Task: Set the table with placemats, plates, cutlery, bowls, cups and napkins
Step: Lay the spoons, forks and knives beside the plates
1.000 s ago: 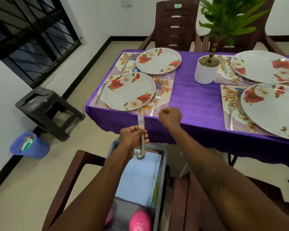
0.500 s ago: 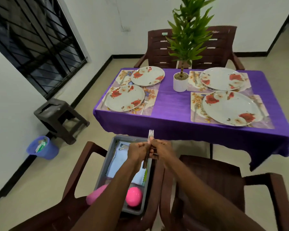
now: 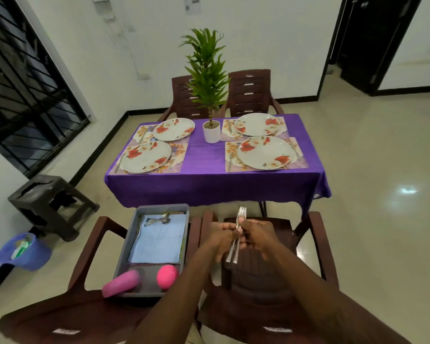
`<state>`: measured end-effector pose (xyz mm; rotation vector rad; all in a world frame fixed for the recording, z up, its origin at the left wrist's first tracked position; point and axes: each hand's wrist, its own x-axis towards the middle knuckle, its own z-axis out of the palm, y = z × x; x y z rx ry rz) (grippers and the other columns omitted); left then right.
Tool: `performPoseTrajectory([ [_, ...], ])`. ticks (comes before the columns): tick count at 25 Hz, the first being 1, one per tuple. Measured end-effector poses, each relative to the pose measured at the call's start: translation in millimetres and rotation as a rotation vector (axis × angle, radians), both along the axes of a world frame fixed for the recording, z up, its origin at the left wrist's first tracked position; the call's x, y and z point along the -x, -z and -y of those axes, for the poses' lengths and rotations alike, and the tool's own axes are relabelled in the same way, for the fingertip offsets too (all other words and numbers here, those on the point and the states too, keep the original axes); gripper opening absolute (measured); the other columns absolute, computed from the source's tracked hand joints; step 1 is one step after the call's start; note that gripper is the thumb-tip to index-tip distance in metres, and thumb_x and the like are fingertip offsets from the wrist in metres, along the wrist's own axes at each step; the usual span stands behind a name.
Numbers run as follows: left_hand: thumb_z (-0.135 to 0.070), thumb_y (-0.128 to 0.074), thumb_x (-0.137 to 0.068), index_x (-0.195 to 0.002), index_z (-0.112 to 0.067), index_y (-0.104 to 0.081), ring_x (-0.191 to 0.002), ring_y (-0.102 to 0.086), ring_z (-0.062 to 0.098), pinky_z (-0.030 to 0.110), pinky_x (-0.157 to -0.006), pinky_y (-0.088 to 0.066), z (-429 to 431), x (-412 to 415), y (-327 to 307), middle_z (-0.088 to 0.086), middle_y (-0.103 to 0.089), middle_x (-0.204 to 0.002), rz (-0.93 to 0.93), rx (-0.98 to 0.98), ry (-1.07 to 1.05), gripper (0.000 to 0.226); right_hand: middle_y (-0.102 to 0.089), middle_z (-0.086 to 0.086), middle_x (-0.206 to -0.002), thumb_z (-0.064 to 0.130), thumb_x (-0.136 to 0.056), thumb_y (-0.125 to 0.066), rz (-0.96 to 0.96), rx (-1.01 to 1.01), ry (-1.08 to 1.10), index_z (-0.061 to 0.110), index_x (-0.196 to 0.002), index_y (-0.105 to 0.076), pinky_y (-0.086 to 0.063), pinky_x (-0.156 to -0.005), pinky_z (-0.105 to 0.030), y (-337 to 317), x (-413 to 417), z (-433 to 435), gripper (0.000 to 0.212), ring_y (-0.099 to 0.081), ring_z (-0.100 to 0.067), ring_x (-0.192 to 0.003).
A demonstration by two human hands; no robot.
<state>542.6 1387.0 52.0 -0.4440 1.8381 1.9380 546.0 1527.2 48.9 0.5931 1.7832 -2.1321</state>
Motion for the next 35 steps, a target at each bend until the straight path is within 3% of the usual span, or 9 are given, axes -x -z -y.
performPoseTrajectory([
  [6,-0.005,-0.070,-0.095,-0.111,-0.001,-0.072,-0.087,-0.078,0.027,0.047,-0.080,-0.065,-114.9,-11.5,6.3,0.019,-0.078,-0.096,-0.026,0.071,0.001,0.017,-0.070,-0.013,-0.078,0.030,-0.099,-0.069,0.010,-0.012,0.021,0.008,-0.100,-0.078,-0.061,-0.062,-0.033,-4.9,-30.2,-109.3,0.024,-0.066,-0.020,-0.066],
  [11,0.001,-0.068,-0.095,-0.107,0.005,-0.072,-0.083,-0.078,0.032,0.042,-0.069,-0.065,-245.6,1.0,10.5,0.023,-0.077,-0.093,-0.021,0.035,-0.014,0.013,-0.067,-0.011,-0.075,0.029,-0.103,-0.061,0.032,-0.033,0.046,0.004,-0.099,-0.076,-0.058,-0.062,-0.032,7.1,-19.1,-232.3,0.029,-0.062,-0.019,-0.063],
  [13,0.000,-0.069,-0.095,-0.107,0.004,-0.072,-0.084,-0.078,0.031,0.044,-0.073,-0.065,-297.0,10.4,13.7,0.022,-0.077,-0.092,-0.021,0.021,-0.022,0.013,-0.063,-0.010,-0.072,0.024,-0.102,-0.060,0.025,-0.047,0.033,-0.001,-0.100,-0.074,-0.053,-0.056,-0.030,9.1,-6.6,-286.0,0.029,-0.057,-0.018,-0.059],
  [18,-0.003,-0.070,-0.095,-0.108,0.001,-0.073,-0.089,-0.077,0.033,0.047,-0.080,-0.064,-399.0,30.4,14.7,0.020,-0.078,-0.095,-0.027,0.000,-0.082,0.014,-0.063,-0.010,-0.074,0.020,-0.094,-0.062,0.038,-0.105,-0.028,0.002,-0.101,-0.077,-0.058,-0.065,-0.033,7.3,29.9,-390.5,0.024,-0.059,-0.019,-0.064],
  [28,-0.007,-0.073,-0.093,-0.106,-0.005,-0.075,-0.085,-0.078,0.031,0.049,-0.083,-0.064,-511.9,191.7,34.5,0.014,-0.079,-0.090,-0.042,0.026,-0.192,0.013,-0.064,-0.006,-0.072,0.011,-0.089,-0.062,0.062,-0.098,-0.106,0.010,-0.101,-0.078,-0.059,-0.064,-0.030,15.7,201.7,-501.7,0.020,-0.062,-0.018,-0.066],
  [33,-0.017,-0.073,-0.095,-0.107,-0.008,-0.077,-0.087,-0.077,0.039,0.061,-0.084,-0.060,-553.2,326.5,65.5,0.016,-0.079,-0.096,-0.020,0.026,-0.169,0.016,-0.076,-0.012,-0.092,0.010,-0.087,-0.065,0.124,-0.099,-0.152,0.009,-0.099,-0.079,-0.061,-0.075,-0.037,32.7,343.5,-548.3,0.018,-0.072,-0.026,-0.081],
  [35,-0.019,-0.073,-0.095,-0.110,-0.010,-0.076,-0.089,-0.078,0.032,0.051,-0.083,-0.062,-567.3,377.9,61.0,0.011,-0.080,-0.096,-0.007,0.039,-0.202,0.017,-0.078,-0.013,-0.097,0.009,-0.089,-0.065,0.135,-0.103,-0.189,0.008,-0.101,-0.078,-0.063,-0.077,-0.038,29.1,401.1,-562.9,0.017,-0.076,-0.029,-0.089],
])
